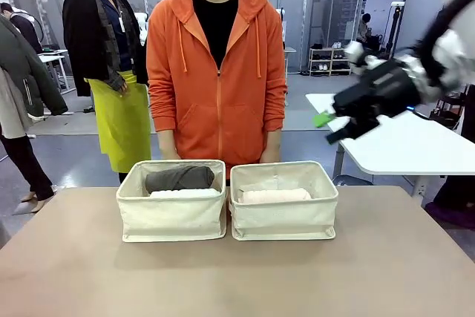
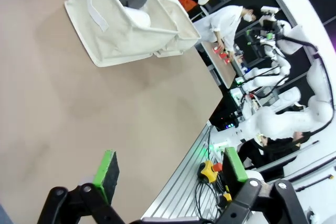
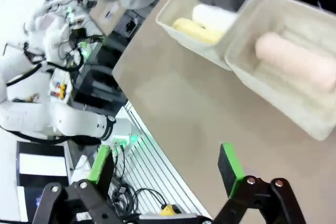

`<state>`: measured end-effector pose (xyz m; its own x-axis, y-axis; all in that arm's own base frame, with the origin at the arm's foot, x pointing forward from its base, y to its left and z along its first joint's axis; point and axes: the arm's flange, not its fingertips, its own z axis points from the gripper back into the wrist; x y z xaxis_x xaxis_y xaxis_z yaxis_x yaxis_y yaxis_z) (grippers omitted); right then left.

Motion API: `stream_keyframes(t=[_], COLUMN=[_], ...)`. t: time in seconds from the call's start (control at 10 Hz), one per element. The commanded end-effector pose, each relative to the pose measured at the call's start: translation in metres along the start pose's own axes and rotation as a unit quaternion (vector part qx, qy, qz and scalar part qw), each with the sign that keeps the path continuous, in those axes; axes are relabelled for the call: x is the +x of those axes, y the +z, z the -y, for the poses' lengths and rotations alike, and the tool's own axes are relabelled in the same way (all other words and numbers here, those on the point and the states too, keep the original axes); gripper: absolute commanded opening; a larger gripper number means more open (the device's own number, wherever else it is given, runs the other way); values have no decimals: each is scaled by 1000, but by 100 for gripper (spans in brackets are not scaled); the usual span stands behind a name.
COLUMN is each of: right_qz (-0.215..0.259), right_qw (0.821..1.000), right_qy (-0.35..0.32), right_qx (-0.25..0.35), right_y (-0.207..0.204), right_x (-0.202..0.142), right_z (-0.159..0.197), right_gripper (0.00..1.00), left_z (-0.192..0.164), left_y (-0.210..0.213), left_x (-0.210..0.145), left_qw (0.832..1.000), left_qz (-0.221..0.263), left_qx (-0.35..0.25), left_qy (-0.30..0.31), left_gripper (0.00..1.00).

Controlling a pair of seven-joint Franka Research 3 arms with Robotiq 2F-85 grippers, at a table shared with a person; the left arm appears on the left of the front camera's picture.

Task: Divide the towels into two baskets.
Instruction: Pick up one hotel-folded towel from the bottom of the table and place it in the Fabric basket indicated by the person.

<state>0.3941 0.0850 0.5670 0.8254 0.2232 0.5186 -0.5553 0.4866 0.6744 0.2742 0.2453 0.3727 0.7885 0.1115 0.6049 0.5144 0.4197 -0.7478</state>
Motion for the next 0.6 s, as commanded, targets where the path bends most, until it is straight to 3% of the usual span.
stream_keyframes(t=[0.0, 0.2, 0.5], right_qz=[65, 150, 266], right_qw=[995, 974, 919], right_qy=[-73, -170, -292], right_qx=[-11, -24, -16], right_y=[30, 60, 58], right_x=[-50, -122, -229], right_z=[-6, 0, 13], right_gripper=[100, 100, 100], left_z=[3, 3, 3], left_y=[3, 3, 3], left_x=[1, 1, 1], left_qw=[1000, 1000, 1000], left_qz=[5, 5, 5], left_qx=[4, 4, 4], left_qy=[4, 4, 4], left_gripper=[100, 100, 100])
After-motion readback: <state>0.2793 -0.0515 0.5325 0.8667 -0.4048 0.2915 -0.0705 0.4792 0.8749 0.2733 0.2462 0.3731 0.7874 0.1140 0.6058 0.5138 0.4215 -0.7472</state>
